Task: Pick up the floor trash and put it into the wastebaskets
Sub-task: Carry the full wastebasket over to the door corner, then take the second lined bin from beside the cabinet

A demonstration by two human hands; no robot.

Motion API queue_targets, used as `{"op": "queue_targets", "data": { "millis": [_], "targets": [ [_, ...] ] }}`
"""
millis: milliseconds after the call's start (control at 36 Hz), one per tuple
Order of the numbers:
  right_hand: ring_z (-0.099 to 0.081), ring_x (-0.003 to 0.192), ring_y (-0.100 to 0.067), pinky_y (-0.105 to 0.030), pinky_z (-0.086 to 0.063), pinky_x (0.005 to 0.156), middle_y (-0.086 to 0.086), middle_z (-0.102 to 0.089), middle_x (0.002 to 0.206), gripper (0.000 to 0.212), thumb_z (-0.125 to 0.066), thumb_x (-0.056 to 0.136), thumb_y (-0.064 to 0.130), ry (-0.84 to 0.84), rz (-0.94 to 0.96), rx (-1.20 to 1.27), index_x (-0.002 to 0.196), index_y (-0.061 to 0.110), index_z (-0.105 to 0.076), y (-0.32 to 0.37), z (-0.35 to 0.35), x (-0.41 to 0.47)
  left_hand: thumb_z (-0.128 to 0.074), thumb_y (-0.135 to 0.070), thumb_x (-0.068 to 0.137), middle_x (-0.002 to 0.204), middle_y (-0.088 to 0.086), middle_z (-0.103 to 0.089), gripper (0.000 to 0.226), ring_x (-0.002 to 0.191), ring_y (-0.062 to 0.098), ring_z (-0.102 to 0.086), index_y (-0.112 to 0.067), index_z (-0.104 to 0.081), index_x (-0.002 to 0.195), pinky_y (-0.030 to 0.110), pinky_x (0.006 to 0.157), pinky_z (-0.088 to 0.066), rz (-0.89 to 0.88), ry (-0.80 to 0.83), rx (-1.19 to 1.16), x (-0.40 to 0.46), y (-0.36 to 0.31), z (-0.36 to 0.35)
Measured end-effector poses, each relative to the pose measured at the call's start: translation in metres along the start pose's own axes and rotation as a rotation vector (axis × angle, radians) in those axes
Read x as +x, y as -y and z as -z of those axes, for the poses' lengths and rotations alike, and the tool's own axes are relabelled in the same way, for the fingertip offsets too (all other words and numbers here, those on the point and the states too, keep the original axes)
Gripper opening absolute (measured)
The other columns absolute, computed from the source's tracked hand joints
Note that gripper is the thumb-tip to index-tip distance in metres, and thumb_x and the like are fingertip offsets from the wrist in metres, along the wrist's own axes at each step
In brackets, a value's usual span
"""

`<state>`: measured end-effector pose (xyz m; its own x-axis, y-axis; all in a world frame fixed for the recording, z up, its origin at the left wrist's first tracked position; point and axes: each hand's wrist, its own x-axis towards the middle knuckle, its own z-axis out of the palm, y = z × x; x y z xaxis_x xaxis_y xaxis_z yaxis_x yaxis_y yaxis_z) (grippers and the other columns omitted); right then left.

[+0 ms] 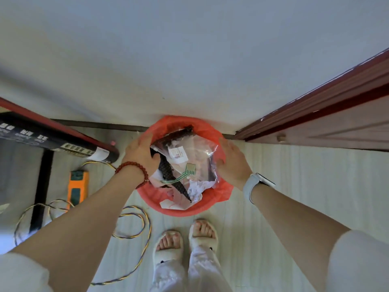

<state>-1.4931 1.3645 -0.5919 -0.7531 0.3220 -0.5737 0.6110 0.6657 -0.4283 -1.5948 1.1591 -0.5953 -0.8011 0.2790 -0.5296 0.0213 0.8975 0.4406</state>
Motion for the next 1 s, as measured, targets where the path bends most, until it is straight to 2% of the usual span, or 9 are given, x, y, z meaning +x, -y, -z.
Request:
{"op": "queue_targets", "data": {
  "millis": [139, 222, 278, 361, 417, 472, 556, 750, 1000],
  "targets": [
    [-0.052, 0.108, -0.033, -0.039, -0.044, 0.091, -0.012, -0.056, 0.116, 0.047, -0.033, 0.078, 0.023, -0.029, -0.042, 0.126, 0.119, 0.016, -0.052, 0.021, 0.048, -0.042, -0.053, -0.018, 0.086, 0.137, 0.015, -0.041, 0.058, 0.126, 0.032, -0.038, -0.018, -0.033, 0.140, 0.042, 0.106, -0.034, -0.136, 0.034, 0.094, -0.034, -0.061, 0.051],
    [-0.054, 0.088, -0.027, -0.030, -0.039, 0.072, -0.008, -0.059, 0.091, 0.019, -0.036, 0.085, 0.012, -0.079, -0.066, 0.209, 0.084, 0.016, -0.054, 0.036, 0.090, -0.084, -0.049, -0.020, 0.090, 0.143, 0.010, -0.035, 0.054, 0.128, 0.028, -0.037, -0.020, -0.031, 0.141, 0.042, 0.107, -0.034, -0.211, 0.058, 0.091, -0.069, -0.107, 0.086],
    [-0.056, 0.095, -0.024, -0.028, -0.039, 0.078, -0.006, -0.062, 0.097, 0.024, -0.036, 0.092, 0.008, -0.151, -0.072, 0.299, 0.092, 0.013, -0.059, 0.046, 0.124, -0.122, -0.047, -0.019, 0.092, 0.143, 0.008, -0.036, 0.051, 0.118, 0.023, -0.046, -0.020, -0.032, 0.141, 0.036, 0.101, -0.040, -0.231, 0.056, 0.012, -0.101, -0.142, 0.110],
    [-0.054, 0.109, -0.016, -0.013, -0.038, 0.084, -0.006, -0.059, 0.123, 0.033, -0.039, 0.096, 0.012, -0.243, -0.120, 0.480, 0.125, 0.009, -0.054, 0.059, 0.176, -0.190, -0.046, -0.019, 0.093, 0.138, 0.006, -0.042, 0.044, 0.074, 0.003, -0.049, -0.020, -0.039, 0.137, 0.021, 0.078, -0.039, -0.272, 0.032, -0.089, -0.157, -0.194, 0.144],
    [-0.055, 0.102, -0.013, -0.009, -0.038, 0.073, -0.005, -0.061, 0.120, 0.031, -0.042, 0.095, 0.012, -0.312, -0.139, 0.580, 0.122, 0.011, -0.056, 0.061, 0.207, -0.237, -0.047, -0.018, 0.093, 0.136, 0.003, -0.045, 0.041, 0.084, 0.004, -0.052, -0.020, -0.044, 0.134, 0.018, 0.081, -0.037, -0.329, 0.052, -0.141, -0.197, -0.224, 0.160],
    [-0.056, 0.105, -0.014, -0.015, -0.039, 0.076, -0.002, -0.063, 0.114, 0.028, -0.045, 0.094, 0.013, -0.373, -0.154, 0.660, 0.117, 0.014, -0.060, 0.061, 0.234, -0.286, -0.048, -0.018, 0.093, 0.134, 0.001, -0.047, 0.039, 0.108, 0.013, -0.052, -0.020, -0.047, 0.131, 0.019, 0.089, -0.037, -0.383, 0.074, -0.181, -0.238, -0.253, 0.174],
    [-0.061, 0.099, -0.020, -0.030, -0.047, 0.082, 0.000, -0.064, 0.099, 0.023, -0.044, 0.093, 0.015, -0.473, -0.194, 0.762, 0.107, 0.018, -0.062, 0.050, 0.266, -0.367, -0.049, -0.019, 0.092, 0.127, 0.003, -0.053, 0.035, 0.113, 0.018, -0.052, -0.018, -0.051, 0.127, 0.023, 0.092, -0.038, -0.478, 0.111, -0.148, -0.302, -0.296, 0.182],
    [-0.059, 0.083, -0.016, -0.029, -0.046, 0.073, 0.001, -0.062, 0.089, 0.031, -0.035, 0.095, 0.006, -0.727, -0.410, 0.944, 0.112, 0.012, -0.060, -0.021, 0.268, -0.573, -0.051, -0.022, 0.091, 0.123, 0.006, -0.057, 0.032, 0.113, 0.022, -0.054, -0.014, -0.057, 0.121, 0.029, 0.097, -0.039, -0.793, 0.326, 0.063, -0.455, -0.378, 0.128],
    [-0.059, 0.085, -0.017, -0.026, -0.043, 0.078, -0.005, -0.063, 0.097, 0.028, -0.038, 0.097, 0.013, -1.095, -0.807, 1.078, 0.116, 0.007, -0.059, -0.129, 0.147, -0.852, -0.050, -0.022, 0.093, 0.121, 0.007, -0.058, 0.031, 0.109, 0.020, -0.055, -0.011, -0.055, 0.122, 0.026, 0.090, -0.040, -1.184, 0.679, 0.288, -0.701, -0.414, -0.028]
  ]
}}
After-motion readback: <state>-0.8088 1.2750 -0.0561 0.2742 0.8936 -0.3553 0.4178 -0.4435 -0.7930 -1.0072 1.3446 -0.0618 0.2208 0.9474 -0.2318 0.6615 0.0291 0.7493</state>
